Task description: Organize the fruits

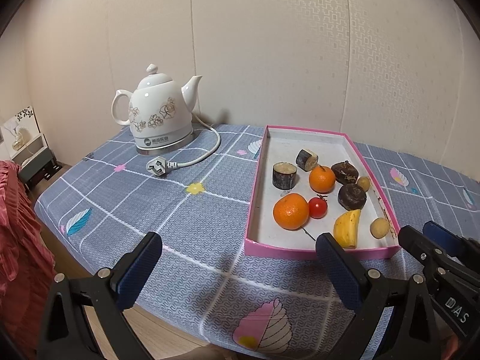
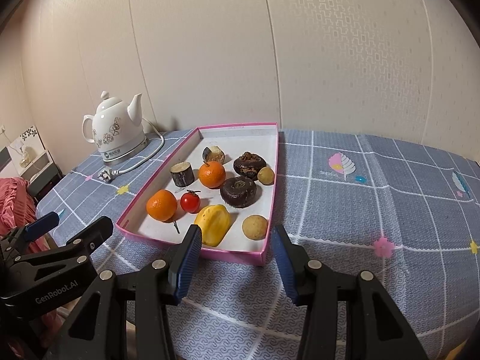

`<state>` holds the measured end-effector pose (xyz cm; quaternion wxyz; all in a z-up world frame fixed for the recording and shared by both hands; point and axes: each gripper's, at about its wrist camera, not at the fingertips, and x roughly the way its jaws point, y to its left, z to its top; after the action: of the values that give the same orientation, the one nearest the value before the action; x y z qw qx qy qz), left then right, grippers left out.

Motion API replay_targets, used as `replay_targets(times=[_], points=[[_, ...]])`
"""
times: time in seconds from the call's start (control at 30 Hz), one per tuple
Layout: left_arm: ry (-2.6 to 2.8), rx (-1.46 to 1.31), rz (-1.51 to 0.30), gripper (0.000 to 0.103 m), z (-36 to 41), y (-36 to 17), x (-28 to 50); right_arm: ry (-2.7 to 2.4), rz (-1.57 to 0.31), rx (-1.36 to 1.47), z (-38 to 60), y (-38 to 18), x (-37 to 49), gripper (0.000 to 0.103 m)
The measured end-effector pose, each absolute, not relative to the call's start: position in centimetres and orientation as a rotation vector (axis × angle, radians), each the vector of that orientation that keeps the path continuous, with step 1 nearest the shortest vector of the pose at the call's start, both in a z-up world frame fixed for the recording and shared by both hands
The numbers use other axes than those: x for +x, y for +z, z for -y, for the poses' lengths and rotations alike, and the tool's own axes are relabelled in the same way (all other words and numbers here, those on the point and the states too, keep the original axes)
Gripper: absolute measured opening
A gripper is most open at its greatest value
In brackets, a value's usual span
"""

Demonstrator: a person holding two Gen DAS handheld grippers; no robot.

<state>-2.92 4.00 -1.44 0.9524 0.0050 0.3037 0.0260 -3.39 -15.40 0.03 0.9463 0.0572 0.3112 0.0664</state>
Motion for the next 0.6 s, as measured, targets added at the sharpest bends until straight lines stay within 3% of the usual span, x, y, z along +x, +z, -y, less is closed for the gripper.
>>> replay_targets(times=[0.6], points=[[0.047, 0.006, -0.625, 0.103, -3.68, -1.60, -2.90, 0.139, -0.638, 0.110, 15.32, -0.08, -3.37, 0.049]])
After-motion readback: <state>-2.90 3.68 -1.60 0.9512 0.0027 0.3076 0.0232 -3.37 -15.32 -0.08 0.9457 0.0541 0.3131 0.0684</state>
